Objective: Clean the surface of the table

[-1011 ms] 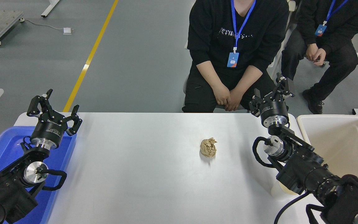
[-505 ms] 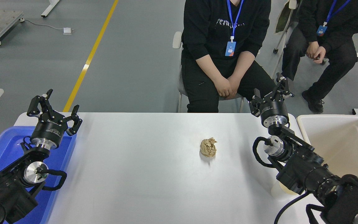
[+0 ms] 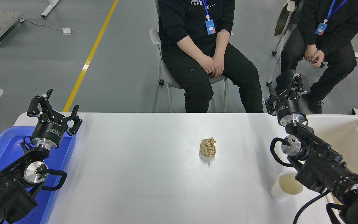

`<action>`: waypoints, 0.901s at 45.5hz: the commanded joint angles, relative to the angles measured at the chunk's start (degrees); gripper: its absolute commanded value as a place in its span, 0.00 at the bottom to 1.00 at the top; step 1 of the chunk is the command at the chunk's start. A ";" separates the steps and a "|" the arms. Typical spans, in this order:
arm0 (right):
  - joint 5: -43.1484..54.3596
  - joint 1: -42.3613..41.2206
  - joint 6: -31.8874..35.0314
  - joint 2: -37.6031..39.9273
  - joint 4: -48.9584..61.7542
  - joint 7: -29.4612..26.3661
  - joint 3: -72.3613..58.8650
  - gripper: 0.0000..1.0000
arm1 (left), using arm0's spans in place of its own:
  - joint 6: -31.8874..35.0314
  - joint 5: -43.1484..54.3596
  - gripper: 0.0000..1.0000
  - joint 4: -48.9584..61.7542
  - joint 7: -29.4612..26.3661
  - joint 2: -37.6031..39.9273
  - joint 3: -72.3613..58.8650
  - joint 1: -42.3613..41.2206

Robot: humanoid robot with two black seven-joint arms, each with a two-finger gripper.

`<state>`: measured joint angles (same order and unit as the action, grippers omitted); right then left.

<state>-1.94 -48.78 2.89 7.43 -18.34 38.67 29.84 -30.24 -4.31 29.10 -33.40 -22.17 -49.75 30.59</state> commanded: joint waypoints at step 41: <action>20.90 -19.86 3.61 22.63 -7.06 -0.17 -59.80 0.99 | 0.00 0.00 1.00 0.00 0.00 0.02 0.00 0.00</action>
<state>5.35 -62.36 4.01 25.30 -24.22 38.51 -14.10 -30.23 -4.30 29.09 -33.40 -22.16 -49.74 30.58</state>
